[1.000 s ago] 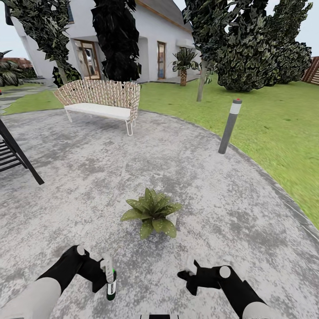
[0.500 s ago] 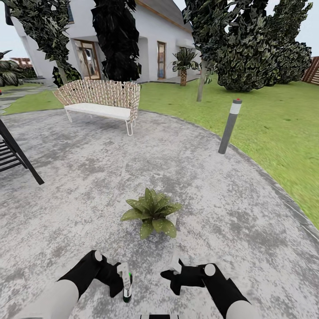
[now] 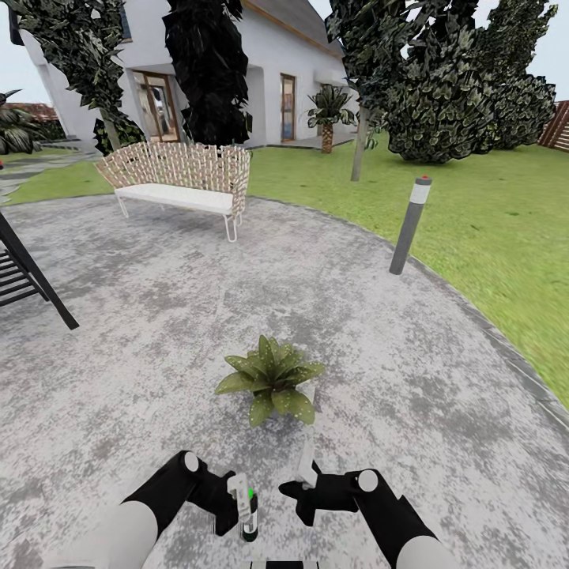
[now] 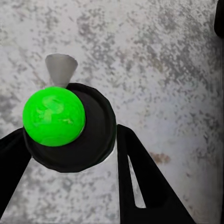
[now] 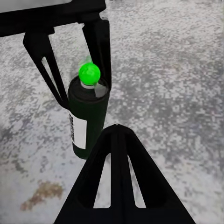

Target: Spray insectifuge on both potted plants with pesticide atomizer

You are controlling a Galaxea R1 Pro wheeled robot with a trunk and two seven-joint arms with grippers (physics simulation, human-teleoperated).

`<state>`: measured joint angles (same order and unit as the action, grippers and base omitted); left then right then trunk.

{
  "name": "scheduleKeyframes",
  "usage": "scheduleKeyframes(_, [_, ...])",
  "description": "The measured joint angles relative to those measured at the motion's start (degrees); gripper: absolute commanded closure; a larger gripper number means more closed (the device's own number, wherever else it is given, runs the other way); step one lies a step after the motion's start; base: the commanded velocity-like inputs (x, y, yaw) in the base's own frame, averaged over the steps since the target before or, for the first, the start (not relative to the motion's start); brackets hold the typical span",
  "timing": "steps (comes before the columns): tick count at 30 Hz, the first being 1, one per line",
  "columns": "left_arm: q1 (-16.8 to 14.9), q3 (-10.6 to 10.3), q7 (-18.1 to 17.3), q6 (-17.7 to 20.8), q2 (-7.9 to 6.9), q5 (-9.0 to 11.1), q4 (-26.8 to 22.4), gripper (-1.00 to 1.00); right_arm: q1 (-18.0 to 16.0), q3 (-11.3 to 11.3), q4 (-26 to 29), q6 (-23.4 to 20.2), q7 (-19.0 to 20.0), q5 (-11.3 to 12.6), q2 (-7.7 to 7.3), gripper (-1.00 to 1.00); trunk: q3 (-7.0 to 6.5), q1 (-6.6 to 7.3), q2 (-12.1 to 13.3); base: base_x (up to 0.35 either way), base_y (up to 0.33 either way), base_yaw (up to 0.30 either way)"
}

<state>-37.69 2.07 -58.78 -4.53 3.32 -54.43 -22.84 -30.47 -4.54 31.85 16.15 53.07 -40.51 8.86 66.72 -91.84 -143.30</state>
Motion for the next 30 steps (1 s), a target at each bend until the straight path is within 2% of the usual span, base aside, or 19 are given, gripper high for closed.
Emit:
scheduleKeyframes(3, [0.0,0.0,1.9,0.1,1.37,0.0,0.1,1.00,0.0,0.0,0.0,0.0,0.0,0.0,0.01,1.00,0.00,0.00,0.0,0.000,0.000,0.000])
scheduleKeyframes(5, [0.0,0.0,3.6,0.1,1.74,-0.1,0.8,1.00,0.0,0.0,0.0,0.0,0.0,0.0,0.01,1.00,0.00,0.00,0.0,0.000,0.000,0.000])
scheduleKeyframes(8, [0.0,-0.3,4.4,0.1,1.97,-0.1,1.7,1.00,0.0,0.0,0.0,0.0,0.0,0.0,0.01,1.00,0.00,0.00,0.0,0.000,0.000,0.000])
scheduleKeyframes(16, [0.0,-1.9,5.2,0.1,2.80,-0.1,3.2,1.00,0.0,0.0,0.0,0.0,0.0,0.0,0.01,1.00,0.00,0.00,0.0,0.000,0.000,0.000])
scheduleKeyframes(30, [0.0,-2.0,5.4,-0.2,3.57,1.1,3.1,1.00,0.0,0.0,0.0,0.0,-0.1,0.0,0.01,1.00,0.00,0.00,0.0,0.000,0.000,0.000])
